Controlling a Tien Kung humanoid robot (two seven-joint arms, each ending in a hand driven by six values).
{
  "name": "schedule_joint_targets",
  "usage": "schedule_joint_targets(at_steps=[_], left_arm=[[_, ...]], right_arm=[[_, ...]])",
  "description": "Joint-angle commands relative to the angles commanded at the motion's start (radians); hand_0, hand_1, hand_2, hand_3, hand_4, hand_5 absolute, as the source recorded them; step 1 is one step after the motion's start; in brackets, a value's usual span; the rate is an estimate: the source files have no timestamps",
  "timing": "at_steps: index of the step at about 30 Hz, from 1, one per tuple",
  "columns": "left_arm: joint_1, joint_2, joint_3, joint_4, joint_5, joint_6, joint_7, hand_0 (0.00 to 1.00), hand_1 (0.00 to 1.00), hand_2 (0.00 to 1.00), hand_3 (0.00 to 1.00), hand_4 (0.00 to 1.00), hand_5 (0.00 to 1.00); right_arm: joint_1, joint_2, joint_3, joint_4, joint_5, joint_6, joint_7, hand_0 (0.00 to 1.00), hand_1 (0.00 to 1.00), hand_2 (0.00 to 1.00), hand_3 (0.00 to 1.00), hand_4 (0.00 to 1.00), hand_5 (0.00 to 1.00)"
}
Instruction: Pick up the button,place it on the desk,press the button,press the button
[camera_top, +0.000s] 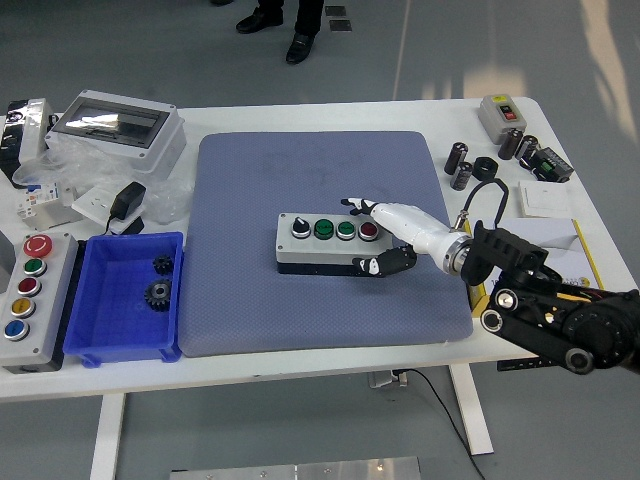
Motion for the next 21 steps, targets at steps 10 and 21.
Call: schedule_joint_targets(at_steps=[10, 21], left_arm=[[0.000, 0.000, -0.001, 0.000, -0.001, -0.003, 0.000, 0.618, 0.565, 0.554, 0.598, 0.520, 0.239], [0.001, -0.003, -0.004, 0.000, -0.004, -0.006, -0.001, 0.618, 0.561, 0.553, 0.598, 0.519, 0.238]], right_arm=[[0.001, -0.002, 0.002, 0.004, 0.001, 0.001, 0.001, 0.975, 0.936, 0.937, 0.998, 0.701, 0.133], [-0.012, -0.088, 0.120, 0.116, 0.040, 0.090, 0.007, 0.973, 0.940, 0.937, 0.998, 0.713, 0.146]])
